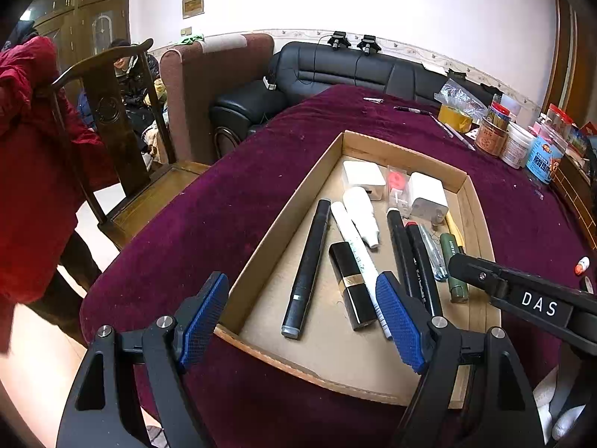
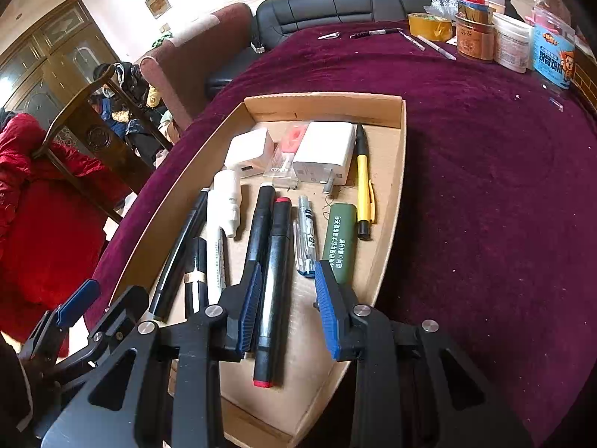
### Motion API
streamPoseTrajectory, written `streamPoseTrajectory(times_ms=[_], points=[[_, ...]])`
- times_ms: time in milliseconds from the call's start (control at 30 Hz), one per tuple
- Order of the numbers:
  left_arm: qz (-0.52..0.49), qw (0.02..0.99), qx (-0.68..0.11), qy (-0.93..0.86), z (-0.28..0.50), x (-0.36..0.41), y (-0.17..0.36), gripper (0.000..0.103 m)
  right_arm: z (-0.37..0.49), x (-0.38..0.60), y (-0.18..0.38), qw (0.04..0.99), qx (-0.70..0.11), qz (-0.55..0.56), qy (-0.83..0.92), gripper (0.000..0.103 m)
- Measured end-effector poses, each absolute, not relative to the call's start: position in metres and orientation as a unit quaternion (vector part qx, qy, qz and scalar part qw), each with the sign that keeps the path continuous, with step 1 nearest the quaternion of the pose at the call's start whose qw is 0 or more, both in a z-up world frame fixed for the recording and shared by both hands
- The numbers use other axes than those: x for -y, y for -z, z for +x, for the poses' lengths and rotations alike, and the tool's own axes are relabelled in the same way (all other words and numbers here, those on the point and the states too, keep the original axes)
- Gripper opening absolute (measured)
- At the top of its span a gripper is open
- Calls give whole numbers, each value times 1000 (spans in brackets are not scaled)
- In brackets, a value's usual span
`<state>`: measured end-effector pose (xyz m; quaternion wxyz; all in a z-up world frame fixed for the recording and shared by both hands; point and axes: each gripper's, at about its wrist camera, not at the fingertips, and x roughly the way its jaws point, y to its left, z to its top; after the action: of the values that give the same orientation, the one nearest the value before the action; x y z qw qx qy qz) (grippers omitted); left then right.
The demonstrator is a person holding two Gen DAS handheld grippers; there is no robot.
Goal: Organize rigid objects
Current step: 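Withdraw both grippers from the tray toward the carpet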
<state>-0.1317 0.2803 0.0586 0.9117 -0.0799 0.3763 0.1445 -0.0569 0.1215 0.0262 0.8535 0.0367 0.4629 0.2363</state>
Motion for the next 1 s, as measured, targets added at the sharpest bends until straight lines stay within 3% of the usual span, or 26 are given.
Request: streamPoseTrajectory(times_ms=[200,300,500,667,1000], points=[[-75,918,-369,-127,-135,-269,-66,77,-59,-89,-27,859,-454,60,-231,28],[-75,923,-364,-100,-136,-257,-70,77,-63,-50,-32,871,-439,77,-206,34],[-56,930,-359,-53,-137,-218,-78,77,-64,79,-52,902,-393,144,-100,39],[-37,931,-362,-28,-139,-185,-81,77,-34,185,-68,920,-367,135,36,39],[-7,931,-365,-11,-153,-146,-92,77,54,244,-36,871,-447,177,101,39]])
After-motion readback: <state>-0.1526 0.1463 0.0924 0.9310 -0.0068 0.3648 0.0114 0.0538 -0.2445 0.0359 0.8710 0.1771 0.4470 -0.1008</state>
